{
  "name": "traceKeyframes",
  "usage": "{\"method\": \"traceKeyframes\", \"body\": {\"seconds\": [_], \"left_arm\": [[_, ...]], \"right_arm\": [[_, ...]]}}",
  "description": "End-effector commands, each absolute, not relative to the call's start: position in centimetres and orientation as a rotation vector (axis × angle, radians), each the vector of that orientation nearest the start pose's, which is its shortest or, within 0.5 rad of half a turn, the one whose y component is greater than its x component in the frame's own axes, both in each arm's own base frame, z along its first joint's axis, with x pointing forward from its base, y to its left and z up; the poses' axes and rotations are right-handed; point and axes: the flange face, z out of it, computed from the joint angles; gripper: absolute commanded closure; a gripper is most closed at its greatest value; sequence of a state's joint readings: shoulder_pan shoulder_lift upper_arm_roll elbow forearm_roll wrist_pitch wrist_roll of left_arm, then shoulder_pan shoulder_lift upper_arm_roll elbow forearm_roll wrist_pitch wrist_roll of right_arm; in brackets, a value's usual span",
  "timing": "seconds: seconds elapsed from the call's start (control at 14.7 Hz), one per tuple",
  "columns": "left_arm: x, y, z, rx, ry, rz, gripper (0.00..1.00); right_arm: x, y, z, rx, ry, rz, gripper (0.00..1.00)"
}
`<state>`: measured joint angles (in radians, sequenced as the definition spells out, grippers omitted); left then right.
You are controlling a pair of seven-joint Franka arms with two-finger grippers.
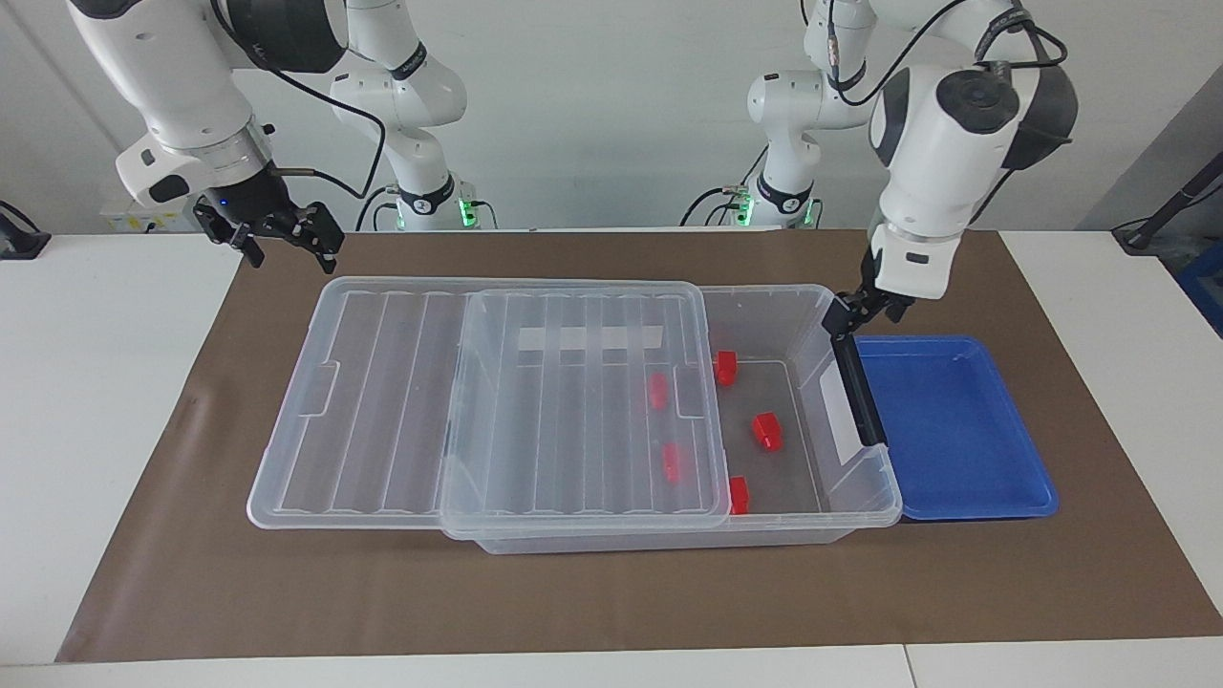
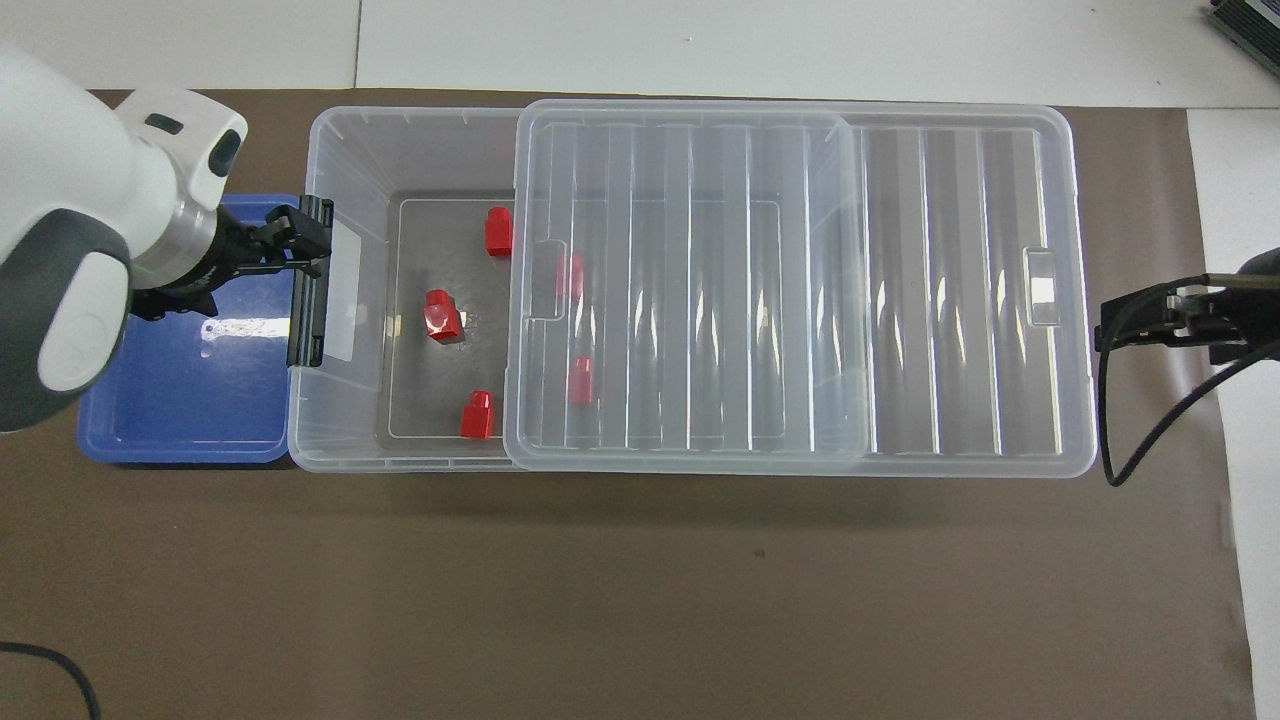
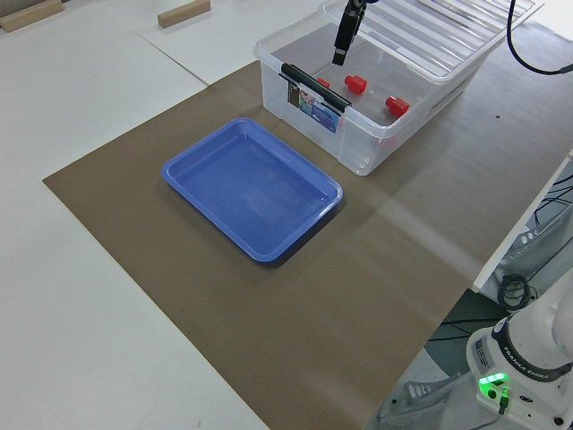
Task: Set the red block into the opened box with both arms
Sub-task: 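Release the block inside the box and withdraw the left gripper, then move the right gripper back onto the clear lid's edge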
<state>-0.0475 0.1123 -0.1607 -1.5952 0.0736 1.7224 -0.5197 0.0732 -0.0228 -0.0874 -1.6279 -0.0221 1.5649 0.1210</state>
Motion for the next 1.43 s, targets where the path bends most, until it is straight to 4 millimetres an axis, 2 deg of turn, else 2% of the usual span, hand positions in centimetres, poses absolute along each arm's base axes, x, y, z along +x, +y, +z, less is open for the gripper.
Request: {"method": "traceKeyframes", "body": {"seconds": [0.0,0.07,0.2,0.61,0.68,0.75,0.82,0.95,1.09,1.36], "left_arm": [[57.2,-6.2,59.0,-3.099,-0.273,-0.011,0.0],[56.8,-4.7,59.8,-3.101,-0.214,-0.016,0.0],[56.4,-3.1,60.4,-3.102,-0.164,-0.019,0.0],[55.6,-2.6,61.4,-3.1,-0.024,-0.018,0.0],[55.5,-2.6,61.4,-3.1,-0.024,-0.018,0.0],[55.5,-2.7,61.3,-3.1,-0.021,-0.014,0.0],[55.5,-2.6,61.3,-3.099,-0.021,-0.016,0.0],[55.5,-2.6,61.4,-3.1,-0.007,-0.025,0.0],[55.7,-2.6,61.4,-3.1,0.01,-0.032,0.0],[55.7,-2.7,61.4,-3.1,0.012,-0.037,0.0]], "right_arm": [[53.9,-1.0,61.4,-3.133,0.187,0.053,0.0],[53.9,-1.0,61.3,-3.133,0.185,0.056,0.0],[53.9,-1.0,61.3,-3.134,0.183,0.056,0.0],[54.1,-1.1,61.3,-3.132,0.18,0.034,0.0],[54.2,-1.0,61.1,-3.132,0.173,0.032,0.14],[54.2,-1.3,60.8,-3.132,0.14,0.027,0.51],[54.4,-1.9,60.5,-3.114,0.058,0.0,1.0],[54.7,-4.4,59.2,-3.11,0.007,-0.035,1.0],[55.7,-6.1,57.3,-3.116,-0.051,-0.096,1.0],[59.4,-8.0,52.9,-3.134,-0.22,-0.198,1.0]]}}
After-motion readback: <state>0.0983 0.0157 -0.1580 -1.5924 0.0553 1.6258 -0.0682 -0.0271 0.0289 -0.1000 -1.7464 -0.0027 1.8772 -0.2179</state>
